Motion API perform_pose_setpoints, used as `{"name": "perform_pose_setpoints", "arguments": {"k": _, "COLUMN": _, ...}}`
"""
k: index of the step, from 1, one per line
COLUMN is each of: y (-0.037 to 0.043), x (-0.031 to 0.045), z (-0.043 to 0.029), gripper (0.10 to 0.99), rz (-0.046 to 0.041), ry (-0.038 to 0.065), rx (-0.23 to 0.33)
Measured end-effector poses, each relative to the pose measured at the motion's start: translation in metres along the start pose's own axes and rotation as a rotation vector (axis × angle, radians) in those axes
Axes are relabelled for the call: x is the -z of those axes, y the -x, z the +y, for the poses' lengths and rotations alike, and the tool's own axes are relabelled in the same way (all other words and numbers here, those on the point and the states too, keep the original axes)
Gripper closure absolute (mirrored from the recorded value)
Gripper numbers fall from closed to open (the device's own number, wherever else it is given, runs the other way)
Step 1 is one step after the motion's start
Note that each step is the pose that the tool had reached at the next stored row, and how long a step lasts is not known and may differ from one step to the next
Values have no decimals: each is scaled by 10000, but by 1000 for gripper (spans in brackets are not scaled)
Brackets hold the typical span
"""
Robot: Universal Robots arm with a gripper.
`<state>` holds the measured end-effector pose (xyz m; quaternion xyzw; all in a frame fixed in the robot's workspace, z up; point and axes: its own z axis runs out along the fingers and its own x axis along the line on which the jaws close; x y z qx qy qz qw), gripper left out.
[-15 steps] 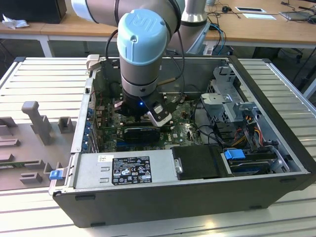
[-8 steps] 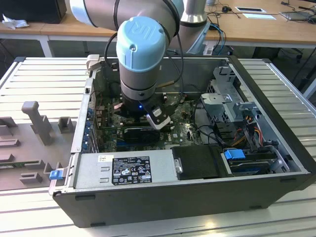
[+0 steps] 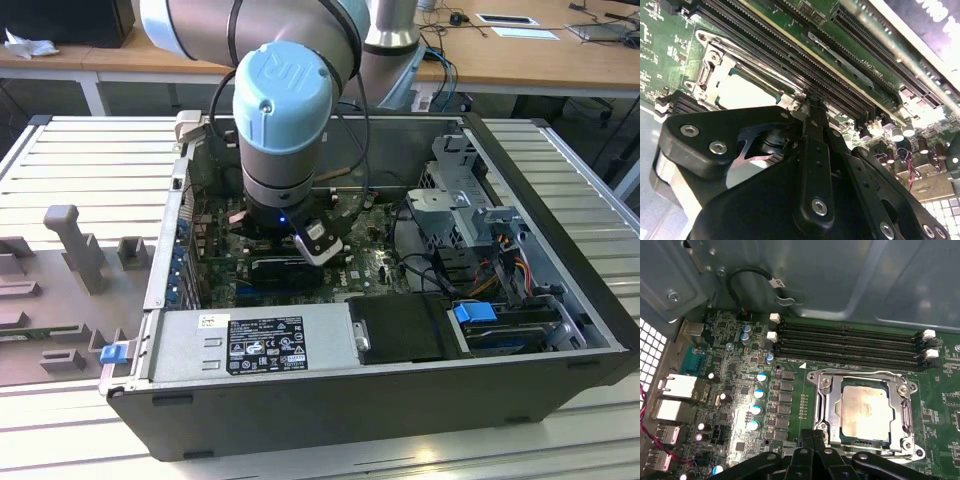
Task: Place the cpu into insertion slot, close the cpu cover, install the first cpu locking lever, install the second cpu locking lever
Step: 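Install the second cpu locking lever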
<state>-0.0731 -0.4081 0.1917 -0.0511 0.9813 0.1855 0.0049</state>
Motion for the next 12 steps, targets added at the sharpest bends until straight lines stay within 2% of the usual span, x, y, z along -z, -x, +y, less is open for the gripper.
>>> {"name": "perform_pose_setpoints", "arguments": {"k": 2, "y": 3, "x": 66, "z": 25, "gripper": 980, "rz": -3, "ry": 44, "rx": 2}}
{"name": "perform_pose_setpoints", "arguments": {"k": 10, "y": 9, "x": 272, "z": 106, "gripper": 980, "rz": 6, "ry": 45, "rx": -1}}
{"name": "perform_pose_setpoints", "arguments": {"k": 12, "y": 9, "x": 276, "z": 108, "gripper": 980, "rz": 4, "ry": 47, "rx": -1}}
